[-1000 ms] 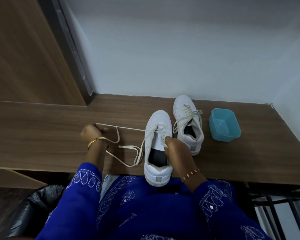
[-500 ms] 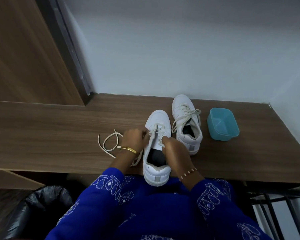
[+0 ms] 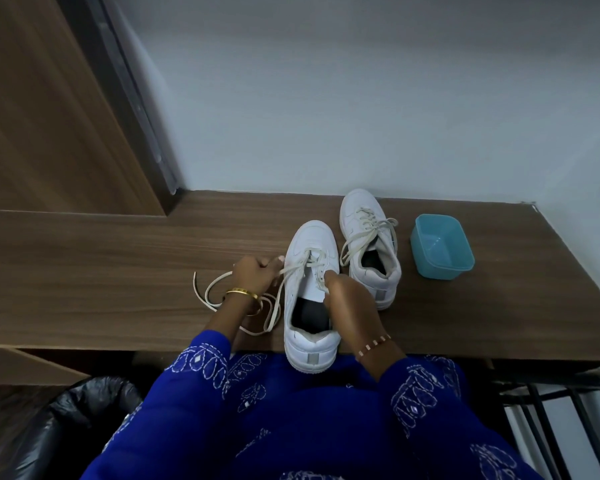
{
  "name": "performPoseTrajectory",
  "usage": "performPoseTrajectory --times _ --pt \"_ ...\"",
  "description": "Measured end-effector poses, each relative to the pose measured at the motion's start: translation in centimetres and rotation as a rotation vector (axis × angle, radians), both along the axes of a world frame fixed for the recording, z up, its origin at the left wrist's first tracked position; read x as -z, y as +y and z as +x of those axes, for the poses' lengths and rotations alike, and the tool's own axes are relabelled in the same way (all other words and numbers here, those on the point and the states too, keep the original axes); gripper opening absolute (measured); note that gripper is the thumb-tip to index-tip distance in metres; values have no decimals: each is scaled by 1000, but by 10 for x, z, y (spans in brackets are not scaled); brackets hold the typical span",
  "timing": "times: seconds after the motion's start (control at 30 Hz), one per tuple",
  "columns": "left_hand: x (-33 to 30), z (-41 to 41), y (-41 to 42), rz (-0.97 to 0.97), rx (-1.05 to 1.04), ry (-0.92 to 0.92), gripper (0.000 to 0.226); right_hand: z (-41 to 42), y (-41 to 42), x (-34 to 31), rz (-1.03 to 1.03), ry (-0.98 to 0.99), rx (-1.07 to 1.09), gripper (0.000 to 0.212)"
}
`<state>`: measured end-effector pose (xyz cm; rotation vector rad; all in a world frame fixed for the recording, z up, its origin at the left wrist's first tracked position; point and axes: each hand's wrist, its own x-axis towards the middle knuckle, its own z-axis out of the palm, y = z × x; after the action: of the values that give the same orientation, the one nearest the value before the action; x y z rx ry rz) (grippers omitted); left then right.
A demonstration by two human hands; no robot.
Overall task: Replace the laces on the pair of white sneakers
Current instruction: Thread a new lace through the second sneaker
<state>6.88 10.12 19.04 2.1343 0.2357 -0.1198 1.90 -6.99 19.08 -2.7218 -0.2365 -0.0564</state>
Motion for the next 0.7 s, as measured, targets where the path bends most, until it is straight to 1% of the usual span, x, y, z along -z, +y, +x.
performPoseTrajectory --times 0.07,0.13,0.27,0.37,0.43,0.47,0.5,0.53,0.57,0.6,0.67,0.7 --pt "-2 1 -1 44 74 73 41 1 0 6 -5 -68 -51 19" --pt "-4 1 -5 25 154 110 30 1 -1 8 -10 -93 -29 22" --pt "-4 5 -9 42 235 136 26 0 -3 2 1 -103 -44 14" --pt "-5 7 -8 159 294 165 15 -1 -2 -3 -29 -53 -70 16" --pt "-8 9 -5 176 274 174 18 0 -1 -5 -27 -6 -23 14" --pt "-10 10 -2 160 239 178 23 -1 -1 -6 -9 -10 -5 15" --pt "-15 13 1 129 191 178 28 0 -2 -2 5 -65 -32 21" --pt "-21 15 4 71 134 172 32 1 -2 3 31 -93 -64 29" --pt "-28 17 8 -32 71 168 33 -1 -3 4 59 -106 -76 34" --pt "-36 19 11 -193 14 188 31 -1 -5 6 60 -132 -78 33" --pt "-55 22 15 -551 -41 251 27 -2 -5 4 -5 -108 -72 19" --pt "-64 24 18 -651 -31 263 27 -2 -5 2 -12 -79 -72 11"
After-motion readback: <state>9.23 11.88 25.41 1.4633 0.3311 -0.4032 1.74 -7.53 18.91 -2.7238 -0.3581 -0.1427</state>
